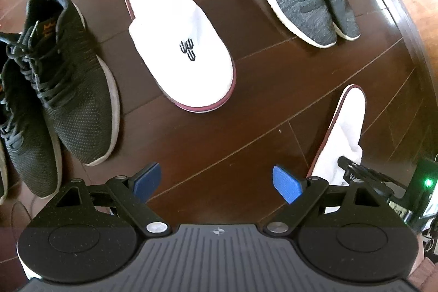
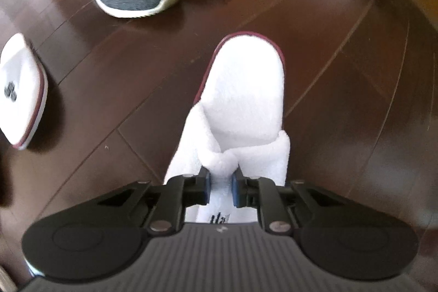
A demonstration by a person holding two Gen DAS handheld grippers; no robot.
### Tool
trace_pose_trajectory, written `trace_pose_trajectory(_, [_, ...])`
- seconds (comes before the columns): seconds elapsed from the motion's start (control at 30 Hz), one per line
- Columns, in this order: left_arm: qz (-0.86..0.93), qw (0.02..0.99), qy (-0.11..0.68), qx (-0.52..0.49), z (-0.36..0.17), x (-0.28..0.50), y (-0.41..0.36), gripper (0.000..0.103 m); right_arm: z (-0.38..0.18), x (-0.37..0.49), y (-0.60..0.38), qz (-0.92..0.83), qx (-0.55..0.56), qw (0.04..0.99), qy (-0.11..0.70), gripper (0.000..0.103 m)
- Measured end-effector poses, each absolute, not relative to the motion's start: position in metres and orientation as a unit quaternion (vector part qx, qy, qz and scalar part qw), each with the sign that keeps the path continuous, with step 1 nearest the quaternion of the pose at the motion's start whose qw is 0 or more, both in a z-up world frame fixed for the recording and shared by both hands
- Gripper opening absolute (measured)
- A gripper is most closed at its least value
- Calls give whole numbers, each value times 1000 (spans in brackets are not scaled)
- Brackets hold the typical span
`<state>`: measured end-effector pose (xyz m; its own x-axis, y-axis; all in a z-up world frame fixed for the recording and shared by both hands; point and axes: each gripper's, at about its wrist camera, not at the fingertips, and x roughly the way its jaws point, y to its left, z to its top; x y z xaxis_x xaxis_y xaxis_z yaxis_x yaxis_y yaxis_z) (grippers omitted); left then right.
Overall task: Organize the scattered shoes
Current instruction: 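Carry the white slipper with the right tool and lower it beside the grey sneakers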
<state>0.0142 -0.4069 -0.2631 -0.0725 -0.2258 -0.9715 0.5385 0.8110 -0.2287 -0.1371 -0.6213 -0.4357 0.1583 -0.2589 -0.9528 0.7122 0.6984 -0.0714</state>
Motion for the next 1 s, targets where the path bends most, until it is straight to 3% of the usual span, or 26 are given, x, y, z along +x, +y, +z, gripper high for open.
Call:
trace_pose_trajectory(0.43, [-269,675,682,84,-260,37,-386,92,-374,-128,-588,-265,77,787,551,14])
trace_pose_trajectory(0.67, [-251,679,687,62,-257,56,-373,92,-340,-80,-559,-182,-23,831,525,14])
trace_pose_trajectory(1.0, [-219,685,694,28,-255,90,-351,94,-360,31,-556,-108,-72,854,504,14])
